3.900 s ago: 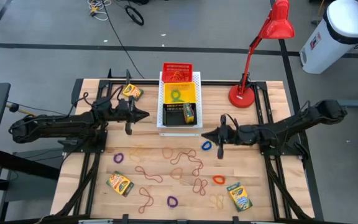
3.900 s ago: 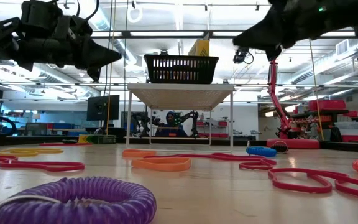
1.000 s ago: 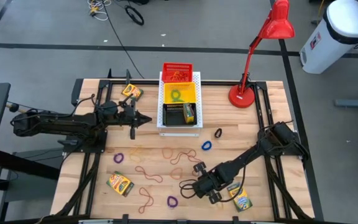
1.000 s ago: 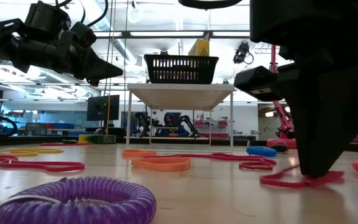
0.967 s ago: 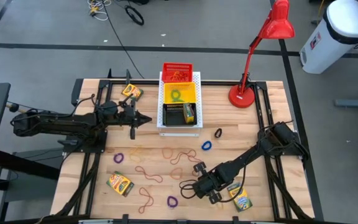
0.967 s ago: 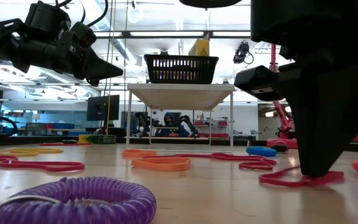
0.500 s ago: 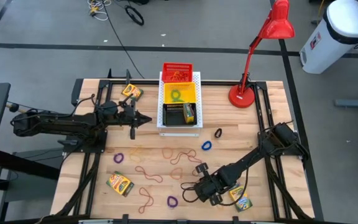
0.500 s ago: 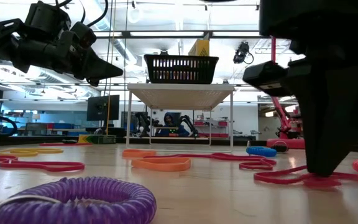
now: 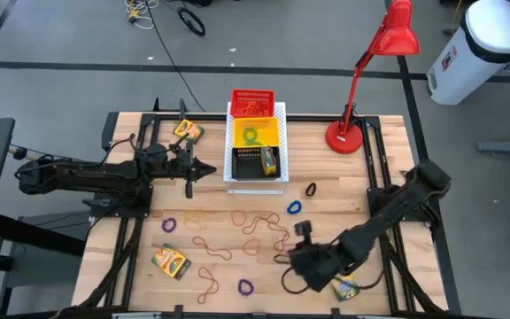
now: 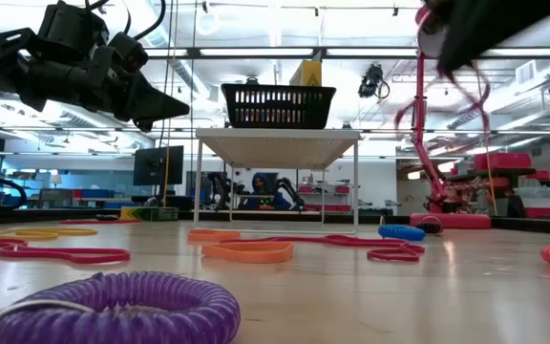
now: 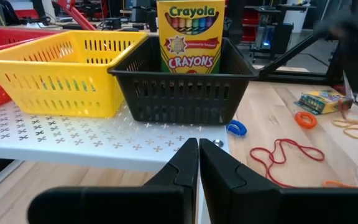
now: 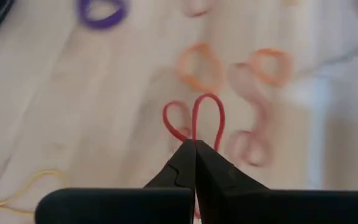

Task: Pick & Place Office Desk Supplies
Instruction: Put the red rubber band into the red bin on the shelf

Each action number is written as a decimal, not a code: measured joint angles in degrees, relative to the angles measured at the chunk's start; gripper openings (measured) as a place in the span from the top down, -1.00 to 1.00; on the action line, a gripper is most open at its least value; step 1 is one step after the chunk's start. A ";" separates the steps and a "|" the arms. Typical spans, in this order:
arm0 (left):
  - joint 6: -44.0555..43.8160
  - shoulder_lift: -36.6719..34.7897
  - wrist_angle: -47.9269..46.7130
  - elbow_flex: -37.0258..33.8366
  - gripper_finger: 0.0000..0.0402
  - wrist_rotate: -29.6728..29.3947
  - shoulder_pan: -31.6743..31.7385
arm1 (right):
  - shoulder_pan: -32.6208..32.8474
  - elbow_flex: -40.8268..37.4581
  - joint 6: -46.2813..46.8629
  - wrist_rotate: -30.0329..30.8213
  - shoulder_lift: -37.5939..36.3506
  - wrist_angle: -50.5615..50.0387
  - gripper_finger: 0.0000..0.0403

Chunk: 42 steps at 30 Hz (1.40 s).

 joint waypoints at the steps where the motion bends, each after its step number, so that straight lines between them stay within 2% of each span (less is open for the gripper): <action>1: -0.01 0.00 -0.01 0.00 0.90 0.02 0.00 | 0.14 0.00 1.94 2.35 -1.59 -1.76 0.99; 6: 0.00 0.00 0.01 0.00 0.90 0.02 0.00 | -0.79 0.04 14.30 14.29 -9.01 -14.85 0.99; 13: 0.00 0.00 0.02 0.00 0.90 0.01 0.00 | -6.21 0.04 26.82 22.71 -16.67 -28.74 0.99; 16: 0.00 0.00 0.02 0.00 0.90 0.02 0.00 | -9.30 0.04 26.14 25.58 -19.16 -29.74 0.99; 21: 0.00 0.00 0.04 0.00 0.90 0.01 0.00 | -15.08 -0.05 16.17 25.75 -23.16 -23.99 1.00; 24: 0.00 0.00 0.04 0.00 0.90 0.02 0.00 | -19.26 -0.09 6.78 22.24 -25.45 -16.54 1.00; 27: 0.00 0.00 0.04 0.00 0.90 0.00 -0.02 | -24.27 -0.09 -2.86 15.96 -26.94 -8.03 1.00; 33: -0.02 0.00 0.04 0.00 0.90 0.02 -0.02 | -36.60 -0.11 -16.59 -1.31 -27.31 7.96 1.00; 36: -0.01 0.00 0.04 0.00 0.90 0.02 0.00 | -43.65 -0.11 -19.19 -9.99 -27.31 15.28 1.00; 42: 0.00 0.00 0.04 -0.02 0.90 0.01 0.00 | -56.40 -0.11 -17.26 -16.80 -26.70 26.78 1.00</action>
